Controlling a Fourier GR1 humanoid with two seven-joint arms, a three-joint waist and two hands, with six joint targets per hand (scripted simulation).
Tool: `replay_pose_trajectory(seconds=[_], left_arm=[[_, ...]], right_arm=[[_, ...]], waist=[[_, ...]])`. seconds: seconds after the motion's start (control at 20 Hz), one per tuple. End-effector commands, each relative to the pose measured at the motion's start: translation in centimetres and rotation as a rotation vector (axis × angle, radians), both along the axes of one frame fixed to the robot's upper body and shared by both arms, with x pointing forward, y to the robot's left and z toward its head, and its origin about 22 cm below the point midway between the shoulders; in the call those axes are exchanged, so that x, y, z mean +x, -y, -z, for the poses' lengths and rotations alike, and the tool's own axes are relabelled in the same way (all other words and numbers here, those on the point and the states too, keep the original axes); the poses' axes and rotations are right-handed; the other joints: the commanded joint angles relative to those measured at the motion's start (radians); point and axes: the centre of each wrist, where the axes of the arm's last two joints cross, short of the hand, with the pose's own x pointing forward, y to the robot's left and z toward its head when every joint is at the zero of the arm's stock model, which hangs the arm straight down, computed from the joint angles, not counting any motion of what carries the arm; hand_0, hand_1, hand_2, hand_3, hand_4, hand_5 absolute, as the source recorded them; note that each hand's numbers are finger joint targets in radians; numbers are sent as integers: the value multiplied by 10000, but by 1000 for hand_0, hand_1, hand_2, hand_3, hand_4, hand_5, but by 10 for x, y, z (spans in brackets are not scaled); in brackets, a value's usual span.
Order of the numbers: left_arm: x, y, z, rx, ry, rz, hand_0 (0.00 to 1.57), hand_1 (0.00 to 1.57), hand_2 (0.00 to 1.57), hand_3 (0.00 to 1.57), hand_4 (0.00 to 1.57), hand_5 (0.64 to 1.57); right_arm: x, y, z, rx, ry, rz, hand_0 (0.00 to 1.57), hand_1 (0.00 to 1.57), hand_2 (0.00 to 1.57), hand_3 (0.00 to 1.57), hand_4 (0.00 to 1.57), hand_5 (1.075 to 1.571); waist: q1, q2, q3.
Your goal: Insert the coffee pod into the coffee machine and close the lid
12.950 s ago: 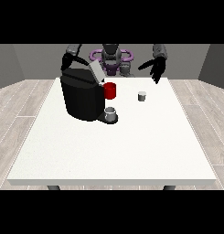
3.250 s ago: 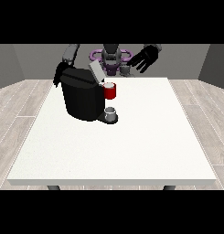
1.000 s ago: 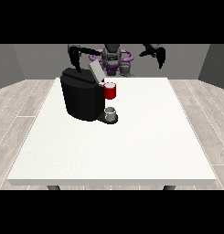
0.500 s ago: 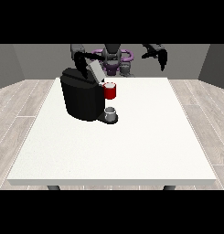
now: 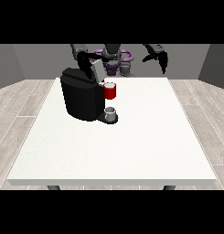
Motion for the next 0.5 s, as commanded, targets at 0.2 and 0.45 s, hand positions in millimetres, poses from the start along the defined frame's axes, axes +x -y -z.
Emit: replay_pose_trajectory(seconds=[0.2, 0.45], left_arm=[[-1, 9, -1, 162, 147, 535, 0, 0, 0, 0, 411, 1571], [3, 6, 10, 15, 104, 62, 0, 0, 0, 0, 356, 1571]], right_arm=[[10, -35, -32, -911, 786, -612, 0, 0, 0, 0, 107, 1571], [6, -74, -42, -899, 881, -1475, 0, 0, 0, 0, 0, 1571]], waist=[[672, 151, -19], [240, 216, -23]])
